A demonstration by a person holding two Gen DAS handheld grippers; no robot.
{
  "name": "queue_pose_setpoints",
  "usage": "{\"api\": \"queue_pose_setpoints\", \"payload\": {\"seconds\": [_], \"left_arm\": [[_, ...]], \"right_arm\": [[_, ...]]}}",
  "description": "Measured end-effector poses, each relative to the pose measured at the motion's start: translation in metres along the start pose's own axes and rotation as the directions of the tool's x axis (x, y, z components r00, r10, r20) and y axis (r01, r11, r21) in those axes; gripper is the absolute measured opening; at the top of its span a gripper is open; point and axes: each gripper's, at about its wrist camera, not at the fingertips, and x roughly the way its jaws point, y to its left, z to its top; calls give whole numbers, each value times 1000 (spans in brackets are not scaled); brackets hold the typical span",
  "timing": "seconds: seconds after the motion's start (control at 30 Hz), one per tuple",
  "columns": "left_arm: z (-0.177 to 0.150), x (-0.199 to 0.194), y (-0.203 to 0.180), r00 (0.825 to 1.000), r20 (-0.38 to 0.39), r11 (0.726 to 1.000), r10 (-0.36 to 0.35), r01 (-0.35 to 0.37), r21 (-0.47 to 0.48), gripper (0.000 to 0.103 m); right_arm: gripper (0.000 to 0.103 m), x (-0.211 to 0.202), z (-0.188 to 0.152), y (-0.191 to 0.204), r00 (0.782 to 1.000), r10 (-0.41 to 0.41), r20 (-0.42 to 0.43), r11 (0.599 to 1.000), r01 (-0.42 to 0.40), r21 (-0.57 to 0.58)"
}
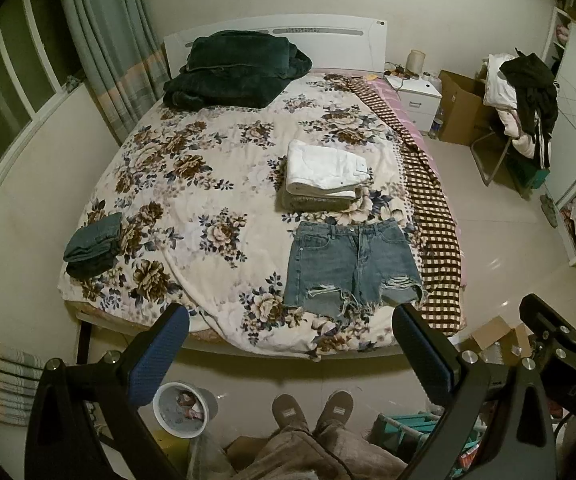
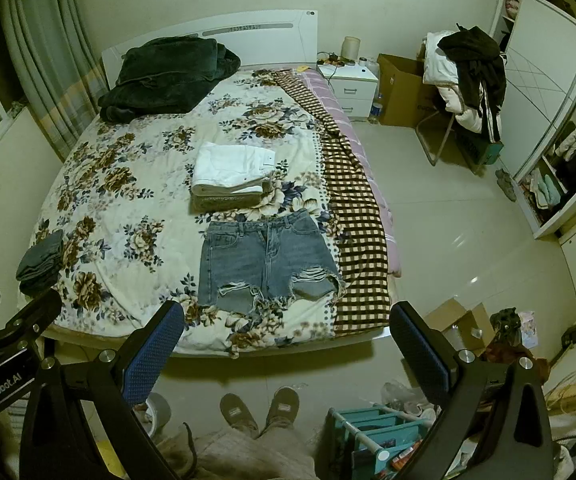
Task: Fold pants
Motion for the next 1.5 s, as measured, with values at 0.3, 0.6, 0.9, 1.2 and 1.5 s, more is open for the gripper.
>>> {"api": "queue_pose_setpoints", "payload": {"seconds": [0.3, 0.6, 0.9, 1.2, 1.5], "left_arm": [[-2, 3, 2, 1000, 2, 1000, 7, -7, 3, 103], [1, 7, 10, 1000, 2, 1000, 10, -10, 2, 103], [3, 10, 15, 1000, 5, 1000, 12, -12, 3, 103], [5, 9, 13, 1000, 3, 1000, 14, -14, 2, 103], [9, 11, 16, 1000, 9, 1000, 19, -19, 3, 103]], "right_arm": [[103, 6, 3, 0, 1000, 6, -7, 1000, -6, -3], [103, 8, 5, 2, 1000, 4, -9, 1000, -4, -3], [103, 9, 7, 3, 1000, 2, -13, 1000, -2, -2], [103, 9, 10, 3, 1000, 1, -16, 1000, -1, -4], [103, 7, 10, 3, 1000, 0, -16, 1000, 0, -4]]}}
